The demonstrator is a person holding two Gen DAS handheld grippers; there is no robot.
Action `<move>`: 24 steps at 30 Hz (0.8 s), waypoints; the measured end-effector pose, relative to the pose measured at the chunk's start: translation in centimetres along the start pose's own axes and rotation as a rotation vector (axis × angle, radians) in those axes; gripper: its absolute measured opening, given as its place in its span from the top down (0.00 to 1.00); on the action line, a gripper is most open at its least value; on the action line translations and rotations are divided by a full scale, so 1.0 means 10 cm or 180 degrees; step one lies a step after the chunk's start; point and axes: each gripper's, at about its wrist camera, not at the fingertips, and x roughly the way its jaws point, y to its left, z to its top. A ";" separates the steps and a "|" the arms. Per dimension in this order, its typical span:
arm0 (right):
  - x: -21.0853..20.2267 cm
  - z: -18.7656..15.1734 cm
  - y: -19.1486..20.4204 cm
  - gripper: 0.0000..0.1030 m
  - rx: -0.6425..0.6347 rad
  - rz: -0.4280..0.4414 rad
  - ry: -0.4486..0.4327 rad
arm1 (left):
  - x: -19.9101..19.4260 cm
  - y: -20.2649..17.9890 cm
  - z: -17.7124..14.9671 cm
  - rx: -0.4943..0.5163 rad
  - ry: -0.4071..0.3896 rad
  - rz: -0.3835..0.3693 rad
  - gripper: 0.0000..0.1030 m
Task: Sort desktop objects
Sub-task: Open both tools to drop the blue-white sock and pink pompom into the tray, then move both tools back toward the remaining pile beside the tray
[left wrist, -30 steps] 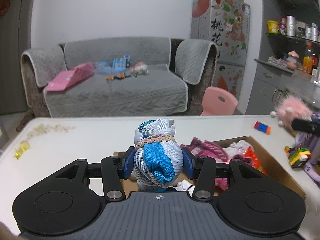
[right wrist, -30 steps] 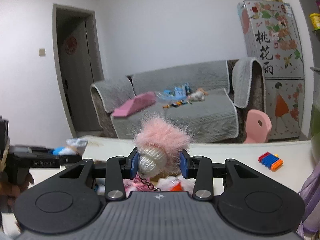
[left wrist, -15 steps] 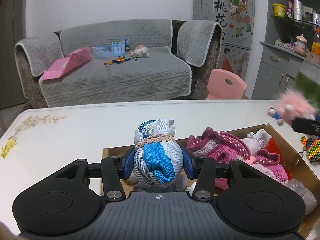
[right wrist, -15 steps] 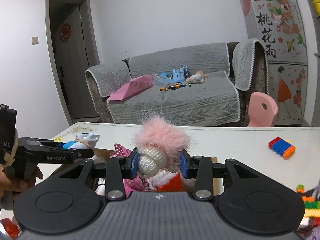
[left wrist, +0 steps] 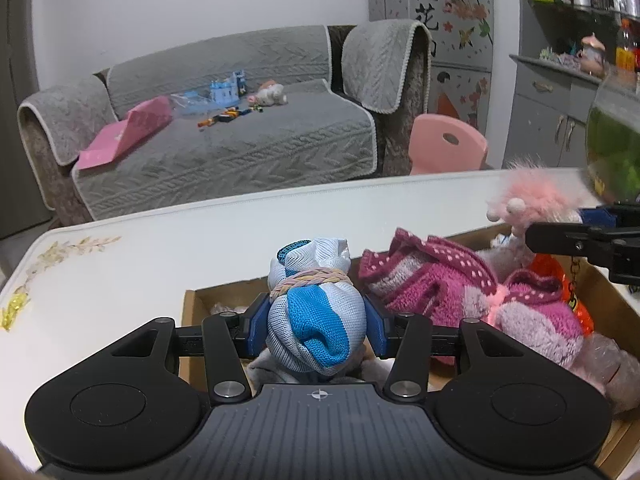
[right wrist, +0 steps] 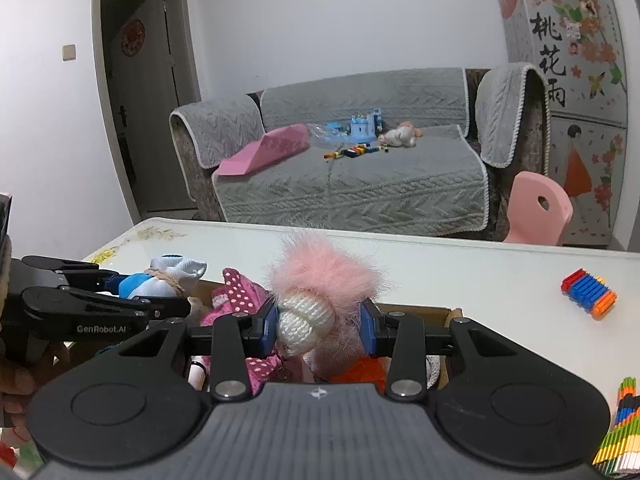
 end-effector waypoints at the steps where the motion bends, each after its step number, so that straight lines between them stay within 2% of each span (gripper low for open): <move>1: 0.01 0.00 0.01 0.64 -0.0013 -0.0017 0.0016 | 0.01 -0.02 0.00 0.0003 0.0019 -0.0006 0.46; 6: 0.02 -0.02 0.05 0.60 -0.0097 -0.0089 0.0066 | -0.01 0.00 0.00 -0.0019 0.0016 -0.0008 0.41; 10: -0.01 -0.01 0.04 0.53 -0.0089 -0.0123 0.0024 | -0.08 0.04 0.03 -0.0069 -0.0014 -0.0035 0.29; 11: -0.02 -0.01 0.05 0.48 -0.0101 -0.0130 0.0013 | -0.10 0.04 0.04 -0.0071 -0.0034 -0.0038 0.24; 15: -0.08 0.02 0.09 0.44 -0.0179 -0.0184 -0.0048 | -0.31 0.04 0.09 -0.0032 -0.0163 -0.0044 0.21; 19: -0.35 0.10 0.16 0.41 -0.0210 -0.0165 -0.0301 | -0.80 0.12 0.13 -0.0041 -0.0455 -0.0025 0.16; 22: -0.67 0.07 0.39 0.28 -0.0382 -0.0033 -0.0499 | -1.38 0.21 -0.02 -0.0073 -0.0707 0.0099 0.06; 24: -0.90 -0.06 0.60 0.20 -0.0533 0.0082 -0.0562 | -1.72 0.27 -0.19 -0.0106 -0.0796 0.0220 0.03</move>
